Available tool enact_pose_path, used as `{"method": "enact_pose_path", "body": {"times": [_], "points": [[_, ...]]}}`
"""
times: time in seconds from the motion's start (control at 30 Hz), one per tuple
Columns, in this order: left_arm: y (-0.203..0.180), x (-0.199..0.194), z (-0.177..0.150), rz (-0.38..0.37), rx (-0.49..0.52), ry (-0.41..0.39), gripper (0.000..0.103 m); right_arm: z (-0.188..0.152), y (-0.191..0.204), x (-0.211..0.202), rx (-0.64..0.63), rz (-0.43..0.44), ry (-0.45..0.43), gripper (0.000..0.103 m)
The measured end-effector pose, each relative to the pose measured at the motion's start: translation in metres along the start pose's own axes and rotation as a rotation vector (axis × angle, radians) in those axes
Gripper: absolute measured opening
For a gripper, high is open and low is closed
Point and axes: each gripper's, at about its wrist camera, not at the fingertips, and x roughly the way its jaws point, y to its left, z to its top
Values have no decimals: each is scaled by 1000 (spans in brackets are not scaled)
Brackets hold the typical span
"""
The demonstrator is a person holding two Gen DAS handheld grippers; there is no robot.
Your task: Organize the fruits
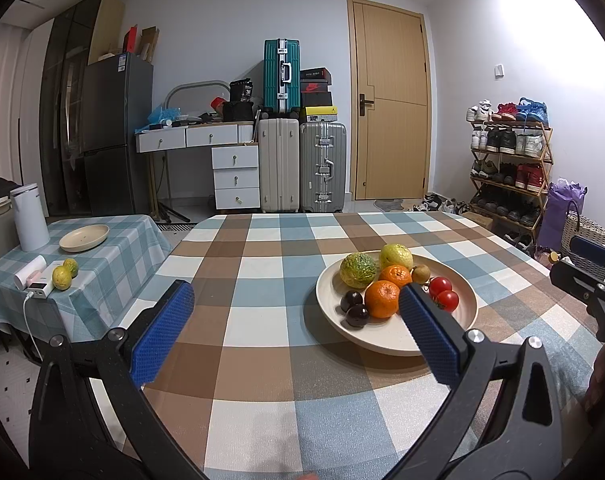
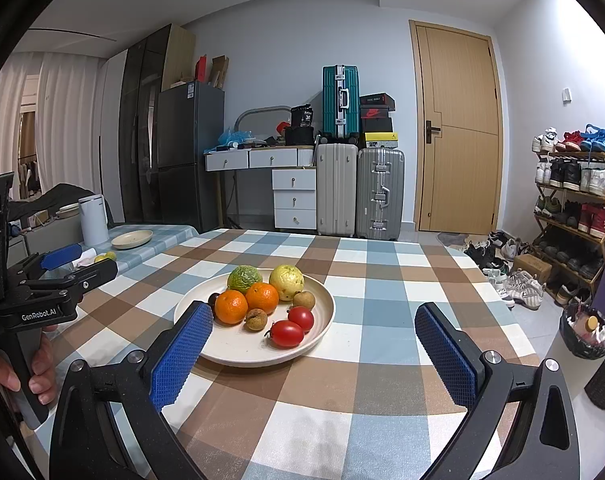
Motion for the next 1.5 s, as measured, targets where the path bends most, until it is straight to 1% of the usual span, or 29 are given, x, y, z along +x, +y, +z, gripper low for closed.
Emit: {"method": "enact_pose_path", "body": {"times": [1.5], "points": [[-1,2,-1,-7,3,0,102,0,0,1,0,0,0,103]]}}
